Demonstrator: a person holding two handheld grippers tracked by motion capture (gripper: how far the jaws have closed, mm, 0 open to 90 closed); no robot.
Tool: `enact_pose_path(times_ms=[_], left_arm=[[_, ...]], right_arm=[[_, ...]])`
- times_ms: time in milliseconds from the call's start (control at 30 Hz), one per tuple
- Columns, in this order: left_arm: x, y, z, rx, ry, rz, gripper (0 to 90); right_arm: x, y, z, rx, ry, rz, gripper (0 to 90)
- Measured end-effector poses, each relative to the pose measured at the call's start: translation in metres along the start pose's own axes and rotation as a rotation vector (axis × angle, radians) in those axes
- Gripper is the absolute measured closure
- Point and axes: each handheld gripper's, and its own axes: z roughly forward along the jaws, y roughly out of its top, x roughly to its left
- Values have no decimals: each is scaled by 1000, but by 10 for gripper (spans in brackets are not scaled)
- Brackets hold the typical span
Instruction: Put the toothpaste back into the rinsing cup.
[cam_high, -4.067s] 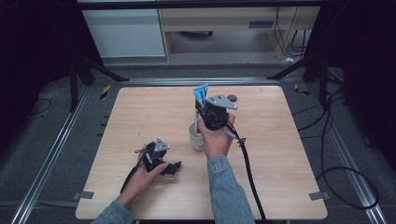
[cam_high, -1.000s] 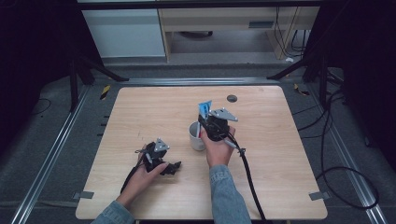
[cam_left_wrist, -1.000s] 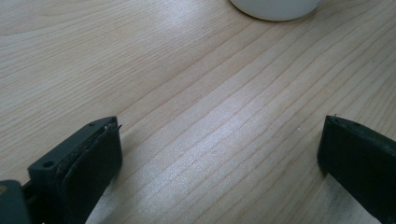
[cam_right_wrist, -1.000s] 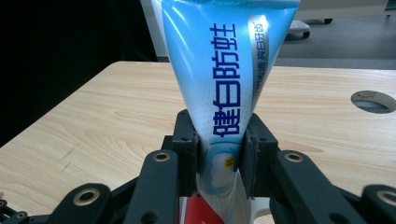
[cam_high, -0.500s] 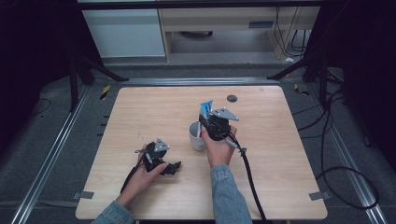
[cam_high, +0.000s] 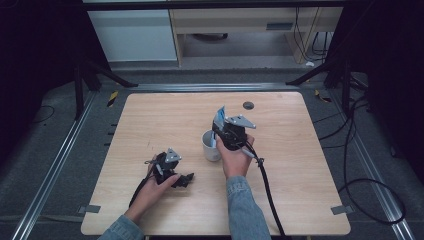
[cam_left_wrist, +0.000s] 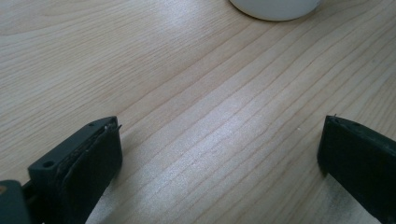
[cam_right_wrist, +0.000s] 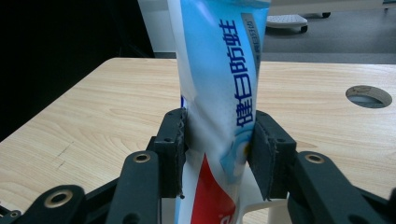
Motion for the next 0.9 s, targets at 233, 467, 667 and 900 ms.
enact_pose_path(times_ms=[233,467,667,900], left_arm=[[0,0,0,0,0,0,0],[0,0,0,0,0,0,0],[0,0,0,0,0,0,0],[0,0,0,0,0,0,0]], right_arm=[[1,0,1,8,2,-5,578],[0,0,1,10,-5,-13,548],[2,2,0,16,-19,-32,489],[6,6,0,27,-41,-67,411]])
